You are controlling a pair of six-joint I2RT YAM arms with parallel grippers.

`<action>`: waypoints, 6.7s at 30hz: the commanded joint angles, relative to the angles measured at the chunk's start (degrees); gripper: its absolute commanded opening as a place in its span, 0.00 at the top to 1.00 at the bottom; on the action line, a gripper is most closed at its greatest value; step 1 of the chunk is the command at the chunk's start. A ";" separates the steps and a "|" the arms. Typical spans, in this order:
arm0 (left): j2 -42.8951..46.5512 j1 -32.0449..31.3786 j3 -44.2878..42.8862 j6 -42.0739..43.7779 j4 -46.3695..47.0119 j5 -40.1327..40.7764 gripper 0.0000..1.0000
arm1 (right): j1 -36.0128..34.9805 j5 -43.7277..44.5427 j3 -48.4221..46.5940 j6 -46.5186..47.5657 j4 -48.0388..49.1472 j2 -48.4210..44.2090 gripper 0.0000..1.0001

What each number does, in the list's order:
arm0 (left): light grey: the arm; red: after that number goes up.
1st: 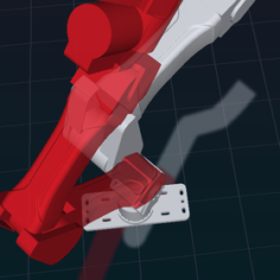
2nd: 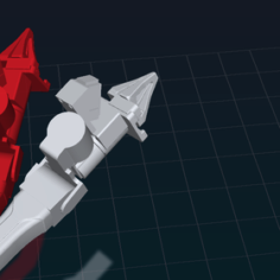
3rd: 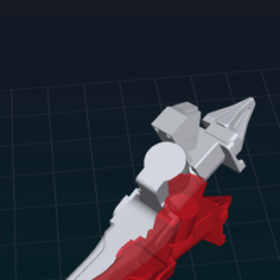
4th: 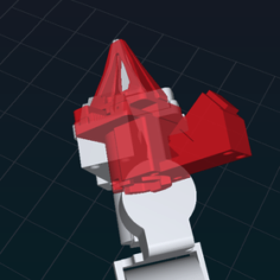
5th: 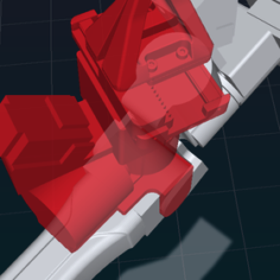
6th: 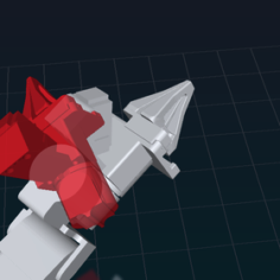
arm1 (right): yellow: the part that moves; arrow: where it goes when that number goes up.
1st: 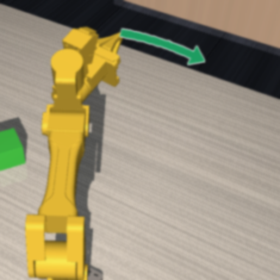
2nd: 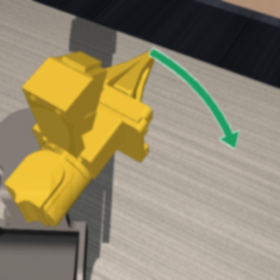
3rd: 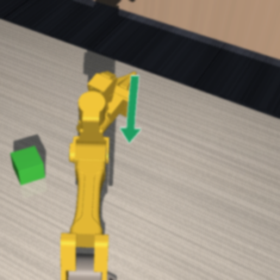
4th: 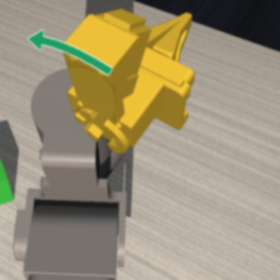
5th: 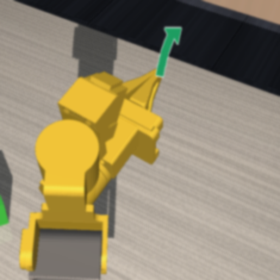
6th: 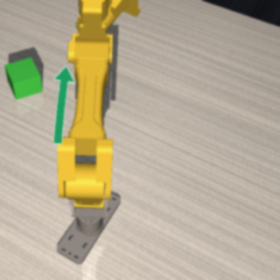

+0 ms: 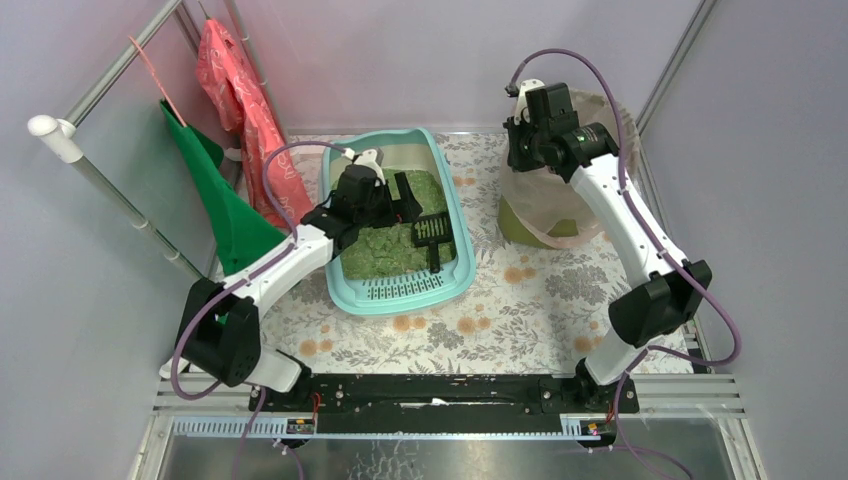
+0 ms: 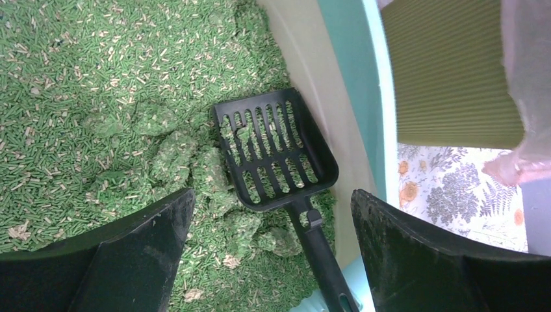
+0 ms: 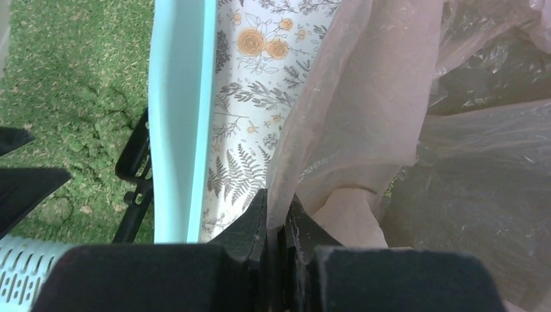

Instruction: Clean the litter box

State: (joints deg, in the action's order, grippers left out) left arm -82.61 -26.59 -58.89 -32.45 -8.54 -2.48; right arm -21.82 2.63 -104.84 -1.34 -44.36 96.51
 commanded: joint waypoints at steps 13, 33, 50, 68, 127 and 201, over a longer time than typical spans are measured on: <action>-4.17 -0.22 -0.57 -0.32 1.25 5.64 0.08 | -1.94 -4.37 8.03 -3.88 5.59 -4.30 0.40; -5.73 -0.22 -1.77 -0.20 1.47 6.24 0.06 | -1.95 9.61 8.98 -7.80 15.58 -14.08 0.02; 1.33 -1.92 2.73 -11.82 1.33 -2.48 0.01 | -6.42 -17.40 11.25 -7.54 20.88 -12.36 0.01; -1.58 -3.20 20.00 -40.37 24.17 -4.43 0.15 | -11.91 -12.20 9.68 -5.74 20.56 -10.13 0.01; -0.59 0.95 10.72 -34.78 14.98 10.65 1.00 | -4.19 -18.04 17.95 -11.27 26.06 -12.55 0.02; -0.48 10.03 18.93 -60.43 54.26 -6.52 0.80 | -13.05 -38.98 30.03 -22.72 48.24 1.03 1.00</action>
State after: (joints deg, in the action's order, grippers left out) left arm -84.47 -17.98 -39.27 -97.71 48.60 -8.71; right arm -34.11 -34.04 -73.52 -25.65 5.85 97.58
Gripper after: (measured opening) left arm 0.111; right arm 0.104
